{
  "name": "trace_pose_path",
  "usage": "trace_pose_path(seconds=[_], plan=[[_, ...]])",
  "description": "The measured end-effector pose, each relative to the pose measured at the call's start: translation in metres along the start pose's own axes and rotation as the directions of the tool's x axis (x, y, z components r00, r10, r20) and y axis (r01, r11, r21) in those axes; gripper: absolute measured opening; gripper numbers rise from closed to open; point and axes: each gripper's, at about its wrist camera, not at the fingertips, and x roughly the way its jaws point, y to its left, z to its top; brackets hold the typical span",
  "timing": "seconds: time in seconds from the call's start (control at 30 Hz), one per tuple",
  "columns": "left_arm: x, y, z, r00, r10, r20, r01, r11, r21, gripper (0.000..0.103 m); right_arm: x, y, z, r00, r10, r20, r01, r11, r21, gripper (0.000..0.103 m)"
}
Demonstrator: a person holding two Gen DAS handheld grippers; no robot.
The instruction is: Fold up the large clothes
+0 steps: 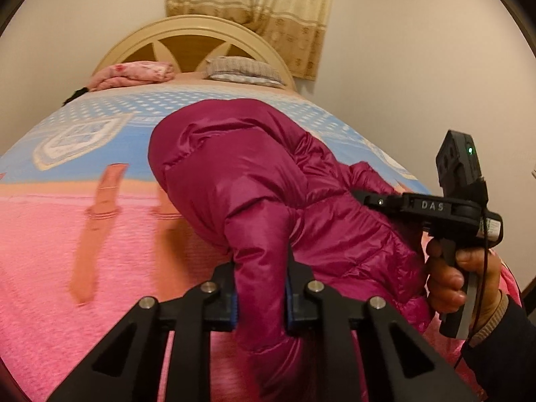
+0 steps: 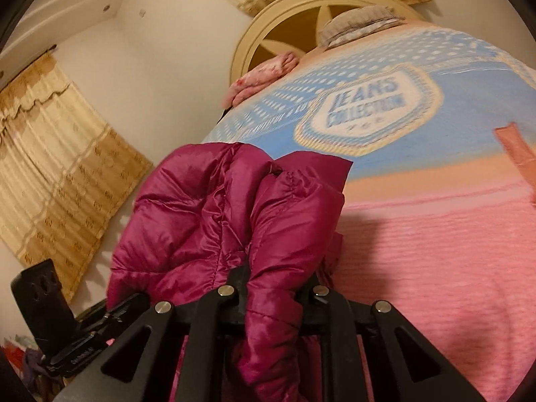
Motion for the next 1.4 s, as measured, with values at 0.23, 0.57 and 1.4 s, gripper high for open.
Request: trace_pose_path(seconds=[0.23, 0.57, 1.4], plan=[[0.028, 0.021, -0.019, 0.998, 0.019, -0.061, -0.021, 0.999, -0.034, 0.021, 0.034, -0.003, -0.011, 0.986, -0.159, -0.051, 0.157, 0.987, -0.044, 0.058], [0.030, 0.039, -0.022, 0.998, -0.017, -0.054, 0.013, 0.998, -0.069, 0.024, 0.059, -0.051, -0.027, 0.970, 0.149, -0.191, -0.114, 0.977, 0.182, 0.032], [-0.056, 0.116, -0.031, 0.976, 0.216, 0.030, -0.209, 0.966, -0.153, 0.021, 0.148, 0.113, -0.009, 0.936, 0.252, -0.247, -0.264, 0.965, -0.013, 0.017]])
